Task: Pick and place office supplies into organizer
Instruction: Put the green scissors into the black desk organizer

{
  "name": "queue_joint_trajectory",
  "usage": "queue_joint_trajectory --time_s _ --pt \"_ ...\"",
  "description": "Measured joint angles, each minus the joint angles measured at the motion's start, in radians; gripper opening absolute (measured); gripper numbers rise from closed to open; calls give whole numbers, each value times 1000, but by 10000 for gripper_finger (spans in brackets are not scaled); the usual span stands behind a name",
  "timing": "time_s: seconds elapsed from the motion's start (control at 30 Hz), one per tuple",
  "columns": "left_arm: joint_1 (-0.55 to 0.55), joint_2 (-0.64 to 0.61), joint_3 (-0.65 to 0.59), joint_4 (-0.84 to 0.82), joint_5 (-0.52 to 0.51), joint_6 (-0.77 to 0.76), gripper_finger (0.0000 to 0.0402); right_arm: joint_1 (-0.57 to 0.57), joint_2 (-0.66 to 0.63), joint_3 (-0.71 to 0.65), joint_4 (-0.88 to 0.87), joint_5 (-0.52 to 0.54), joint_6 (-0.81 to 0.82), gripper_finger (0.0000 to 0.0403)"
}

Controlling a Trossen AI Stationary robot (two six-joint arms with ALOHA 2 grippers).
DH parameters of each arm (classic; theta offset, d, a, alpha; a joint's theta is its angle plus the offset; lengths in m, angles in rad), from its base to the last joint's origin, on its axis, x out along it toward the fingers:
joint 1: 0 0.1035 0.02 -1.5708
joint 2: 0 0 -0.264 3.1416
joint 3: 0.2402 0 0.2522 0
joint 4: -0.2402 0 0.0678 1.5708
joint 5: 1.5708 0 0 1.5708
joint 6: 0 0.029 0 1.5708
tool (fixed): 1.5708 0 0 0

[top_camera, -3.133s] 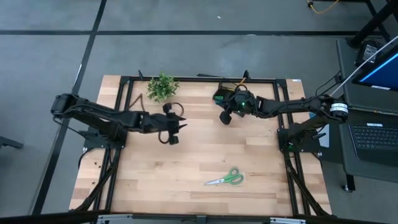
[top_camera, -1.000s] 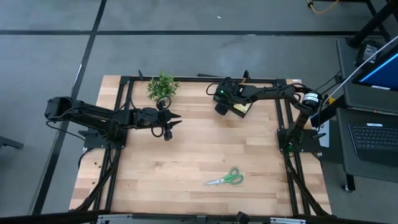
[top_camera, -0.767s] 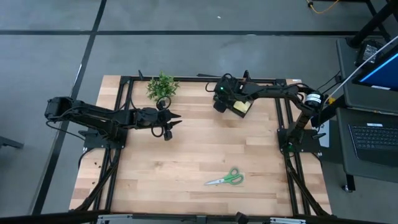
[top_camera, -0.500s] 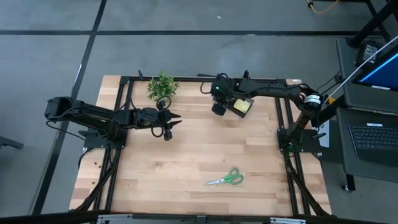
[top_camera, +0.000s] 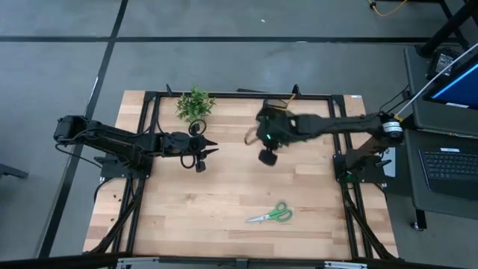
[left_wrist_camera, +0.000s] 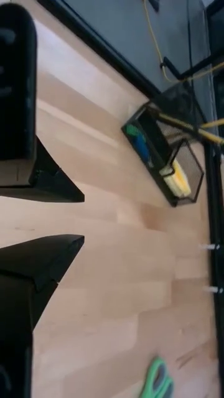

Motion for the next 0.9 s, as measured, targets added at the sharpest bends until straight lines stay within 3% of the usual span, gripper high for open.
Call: queue_joint_trajectory --time_s 0.2,0.43,0.67,0.9 --pt "-35 0 0 -18 0 16 87 208 -94 -126 37 23 246 2" --pt "-41 0 0 -17 -1 22 86 414 -62 -158 13 23 466 2" --pt "-41 0 0 -16 0 7 86 531 21 -159 -17 14 598 2" --pt "-41 0 0 -16 1 14 86 575 97 -159 -16 -27 672 33"
